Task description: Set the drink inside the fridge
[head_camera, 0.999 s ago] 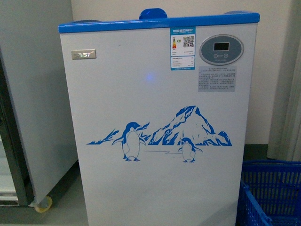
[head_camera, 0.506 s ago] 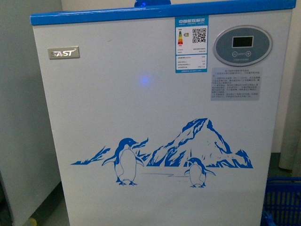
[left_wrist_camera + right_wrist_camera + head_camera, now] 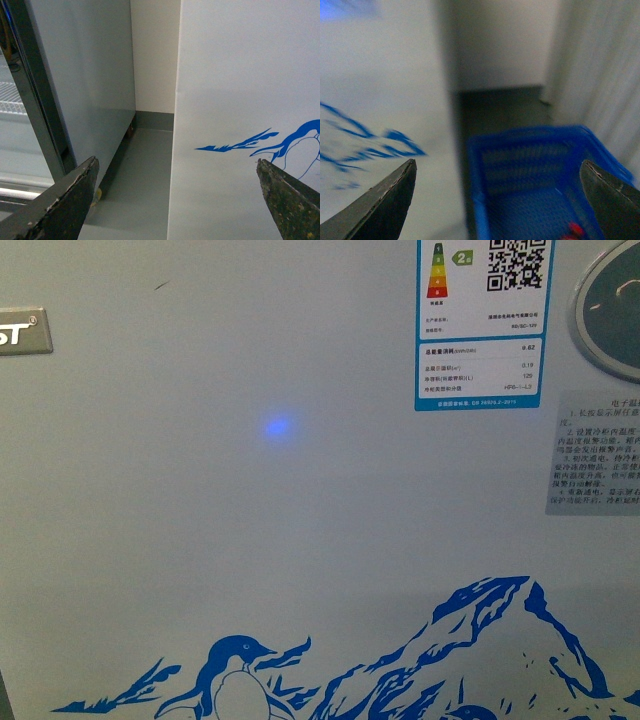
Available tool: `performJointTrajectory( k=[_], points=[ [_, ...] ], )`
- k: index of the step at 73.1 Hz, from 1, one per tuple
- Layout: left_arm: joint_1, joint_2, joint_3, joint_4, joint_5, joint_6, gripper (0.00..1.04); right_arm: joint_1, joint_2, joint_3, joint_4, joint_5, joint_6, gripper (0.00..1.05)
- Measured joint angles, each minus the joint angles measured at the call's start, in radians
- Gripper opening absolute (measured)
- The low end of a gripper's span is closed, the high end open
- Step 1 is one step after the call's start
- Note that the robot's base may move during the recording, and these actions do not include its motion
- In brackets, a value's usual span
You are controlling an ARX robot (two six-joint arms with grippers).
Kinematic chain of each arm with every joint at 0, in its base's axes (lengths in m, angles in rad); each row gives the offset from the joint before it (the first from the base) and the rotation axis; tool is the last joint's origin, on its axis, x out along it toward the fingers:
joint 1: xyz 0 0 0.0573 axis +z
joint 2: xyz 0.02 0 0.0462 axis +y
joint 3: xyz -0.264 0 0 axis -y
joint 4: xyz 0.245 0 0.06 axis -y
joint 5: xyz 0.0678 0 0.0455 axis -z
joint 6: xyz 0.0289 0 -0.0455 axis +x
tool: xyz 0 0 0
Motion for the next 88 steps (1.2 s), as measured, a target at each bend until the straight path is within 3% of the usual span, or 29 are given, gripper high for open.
performJointTrajectory(
  k=[4,22,33,49,74,88],
  points=[
    [0.0,0.0,0.0,0.0,0.002,0.0,0.97,-0.074,0.083,0.008,0.001,0.039,0.021,0.98],
    [0.0,0.0,0.0,0.0,0.001,0.0,0.97,-0.665,0.68,0.164,0.387,-0.46,-0.087,0.98],
    [0.0,0.0,0.0,0.0,0.0,0.0,0.97,-0.874,1.147,0.309,0.494,-0.548,-0.149,0.98],
    [0.0,0.0,0.0,0.0,0.001,0.0,0.97,-0.933,1.659,0.462,0.597,-0.565,-0.168,0.98],
    [0.0,0.0,0.0,0.0,0.001,0.0,0.97,-0.859,2.298,0.742,0.725,-0.48,-0.061,0.98],
    [0.0,0.0,0.0,0.0,0.001,0.0,0.97,-0.843,2.502,0.862,0.737,-0.474,-0.028,0.98]
  ],
)
